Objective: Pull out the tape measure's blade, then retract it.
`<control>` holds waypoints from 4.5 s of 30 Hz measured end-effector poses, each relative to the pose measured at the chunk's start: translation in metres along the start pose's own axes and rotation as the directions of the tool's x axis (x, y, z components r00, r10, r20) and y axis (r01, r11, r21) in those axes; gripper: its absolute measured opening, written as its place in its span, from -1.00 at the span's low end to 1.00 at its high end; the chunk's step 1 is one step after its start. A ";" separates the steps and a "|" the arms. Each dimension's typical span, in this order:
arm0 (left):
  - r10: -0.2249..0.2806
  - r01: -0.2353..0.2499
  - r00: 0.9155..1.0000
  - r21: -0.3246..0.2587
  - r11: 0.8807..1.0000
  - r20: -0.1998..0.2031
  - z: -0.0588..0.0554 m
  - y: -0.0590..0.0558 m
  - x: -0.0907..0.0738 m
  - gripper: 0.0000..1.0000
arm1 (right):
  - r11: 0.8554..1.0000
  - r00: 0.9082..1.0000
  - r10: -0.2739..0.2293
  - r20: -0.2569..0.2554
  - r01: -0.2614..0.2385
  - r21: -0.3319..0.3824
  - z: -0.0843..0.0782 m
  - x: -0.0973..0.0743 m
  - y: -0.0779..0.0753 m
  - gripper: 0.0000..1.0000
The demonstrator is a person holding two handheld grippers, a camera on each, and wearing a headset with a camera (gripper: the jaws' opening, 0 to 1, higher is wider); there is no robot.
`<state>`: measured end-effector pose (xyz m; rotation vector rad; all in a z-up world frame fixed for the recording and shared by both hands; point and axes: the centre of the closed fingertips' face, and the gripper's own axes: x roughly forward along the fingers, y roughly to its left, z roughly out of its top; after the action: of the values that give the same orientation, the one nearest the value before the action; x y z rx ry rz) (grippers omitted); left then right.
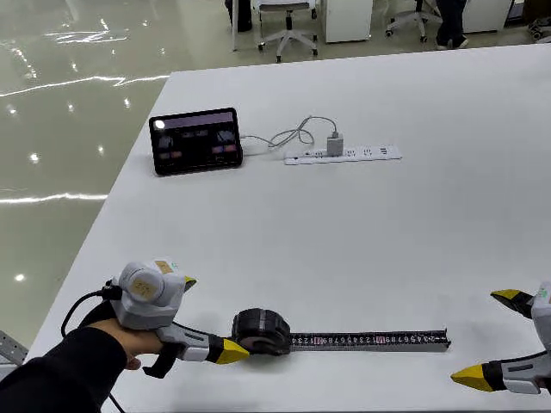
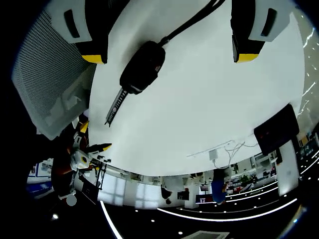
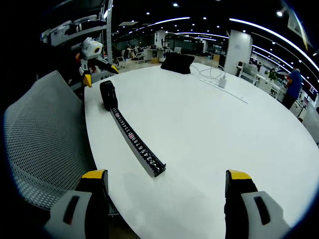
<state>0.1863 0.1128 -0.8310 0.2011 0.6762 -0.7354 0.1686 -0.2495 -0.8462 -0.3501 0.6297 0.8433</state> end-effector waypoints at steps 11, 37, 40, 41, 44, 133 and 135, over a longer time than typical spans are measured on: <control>0.130 -0.111 0.983 -0.139 0.984 0.130 0.005 0.009 -0.027 1.00 | 0.997 1.000 -0.014 0.021 0.012 0.082 -0.010 -0.019 0.007 1.00; 0.165 -0.155 0.985 -0.161 0.975 0.050 -0.041 0.009 -0.043 1.00 | 0.997 0.998 -0.052 -0.017 0.053 0.062 -0.020 -0.045 0.007 1.00; 0.162 -0.152 0.985 -0.166 0.974 0.051 -0.041 0.006 -0.043 0.99 | 0.997 0.998 -0.051 -0.029 0.053 0.048 -0.022 -0.045 0.006 1.00; 0.151 -0.141 0.987 -0.171 0.975 0.048 -0.042 0.003 -0.043 0.99 | 0.998 0.998 -0.052 -0.032 0.053 0.043 -0.022 -0.046 0.006 1.00; 0.155 -0.151 0.988 -0.158 0.976 0.011 -0.048 0.001 -0.042 0.99 | 0.998 0.999 -0.040 -0.024 0.041 0.040 -0.017 -0.047 0.009 1.00; 0.306 -0.319 0.948 -0.328 0.889 -0.092 0.002 -0.049 0.043 0.99 | 0.798 0.851 0.301 -0.430 -0.472 -0.376 -0.014 0.045 0.024 -0.40; 0.303 -0.316 0.949 -0.327 0.891 -0.093 0.002 -0.050 0.044 0.97 | 0.795 0.848 0.302 -0.435 -0.476 -0.377 -0.017 0.046 0.022 -0.38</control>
<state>0.1774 0.0514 -0.8539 0.0048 0.7756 -0.3005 0.1681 -0.2172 -0.8898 -0.8539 0.8490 1.3675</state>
